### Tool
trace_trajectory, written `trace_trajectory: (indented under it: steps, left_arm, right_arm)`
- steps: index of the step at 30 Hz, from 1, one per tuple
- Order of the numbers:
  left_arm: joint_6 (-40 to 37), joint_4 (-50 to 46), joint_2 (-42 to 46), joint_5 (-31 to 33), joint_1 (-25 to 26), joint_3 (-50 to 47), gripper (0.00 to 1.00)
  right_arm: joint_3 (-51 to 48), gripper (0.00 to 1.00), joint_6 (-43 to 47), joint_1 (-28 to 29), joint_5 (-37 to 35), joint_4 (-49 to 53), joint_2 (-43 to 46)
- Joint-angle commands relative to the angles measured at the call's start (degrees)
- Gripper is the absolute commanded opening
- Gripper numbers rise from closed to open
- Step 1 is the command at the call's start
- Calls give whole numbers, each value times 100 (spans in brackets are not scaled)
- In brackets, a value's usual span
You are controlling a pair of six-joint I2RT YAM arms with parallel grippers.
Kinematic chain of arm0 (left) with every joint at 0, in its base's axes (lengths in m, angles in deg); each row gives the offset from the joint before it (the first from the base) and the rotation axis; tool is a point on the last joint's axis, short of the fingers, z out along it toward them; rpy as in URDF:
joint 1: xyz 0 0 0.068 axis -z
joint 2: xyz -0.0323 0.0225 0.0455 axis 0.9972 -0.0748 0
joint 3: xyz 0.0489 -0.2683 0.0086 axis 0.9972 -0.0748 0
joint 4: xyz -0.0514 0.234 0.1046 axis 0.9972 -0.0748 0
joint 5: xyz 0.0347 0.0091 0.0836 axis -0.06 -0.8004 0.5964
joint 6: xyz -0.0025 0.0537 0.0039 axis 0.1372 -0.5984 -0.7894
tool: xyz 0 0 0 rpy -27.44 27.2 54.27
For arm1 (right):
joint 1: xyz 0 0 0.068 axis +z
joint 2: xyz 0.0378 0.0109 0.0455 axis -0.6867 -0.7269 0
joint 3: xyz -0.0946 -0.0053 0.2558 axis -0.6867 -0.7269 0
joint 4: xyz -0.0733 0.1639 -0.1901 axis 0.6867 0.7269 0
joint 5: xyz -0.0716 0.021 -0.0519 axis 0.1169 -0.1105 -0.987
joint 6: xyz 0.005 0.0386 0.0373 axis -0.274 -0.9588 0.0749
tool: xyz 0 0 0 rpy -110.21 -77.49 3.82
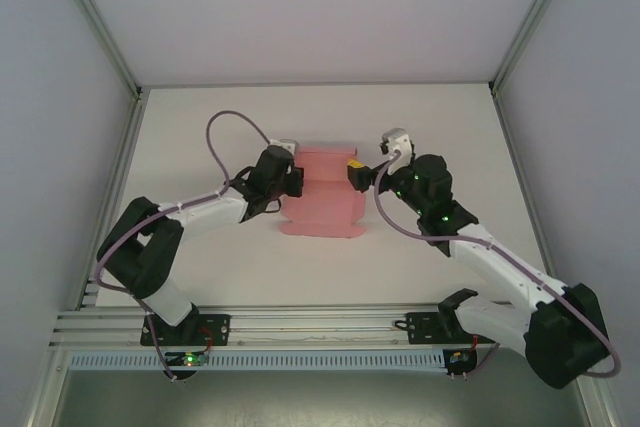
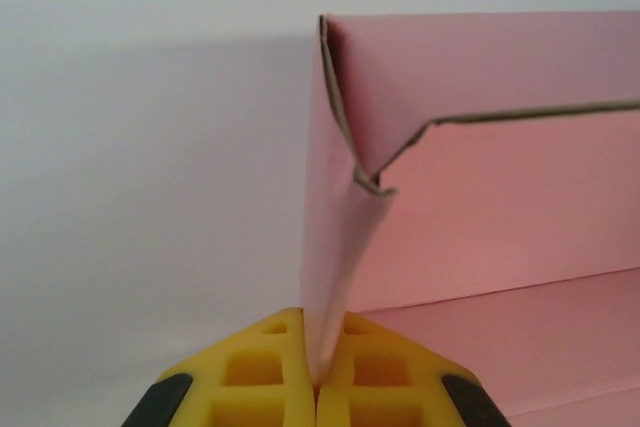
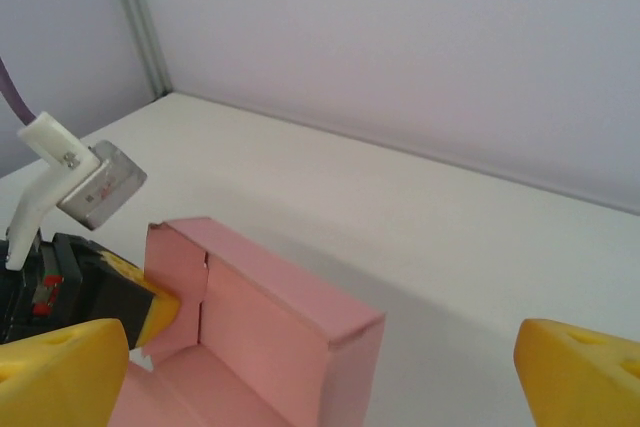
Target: Assemble paper box
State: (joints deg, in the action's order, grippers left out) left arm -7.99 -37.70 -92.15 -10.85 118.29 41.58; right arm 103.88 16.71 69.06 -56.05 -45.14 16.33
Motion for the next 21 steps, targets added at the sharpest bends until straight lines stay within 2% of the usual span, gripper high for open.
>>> trace_trajectory:
  steps: [1,3,6,9,12,15,18,21]
  left_arm:
    - [-1685,-802,-168,-1324,-182,777,0]
    - [-2473,-1562,-319,-1930,-252,1299,0]
    - [-3834,-2880,-507,-2435,-254,2044,0]
    - [-5179,-4296,-667,-2538,-228,2729,0]
    - [-5996,-4906,-817,-1538,-106,3123,1]
    - [-6474,-5235,-1123,-467,8,3581,0]
    - [-6834,-5581,-1506,238,205,4067,0]
    - [-7536,-5904,-1815,467,448,4242,0]
  right_arm:
    - [-152,98,-191,-115,-493,236,402]
    - [-182,98,-295,-195,-631,594,634]
    - [-277,98,-413,-297,-622,963,977]
    - [-444,98,-507,-338,-654,1211,1360]
    - [-721,98,-552,-371,-787,1265,1744]
    - [-889,98,-543,-415,-1001,1361,2085]
    - [-1000,98,-565,-477,-1104,1450,2348]
    - [-1056,98,-578,-526,-1079,1457,2493]
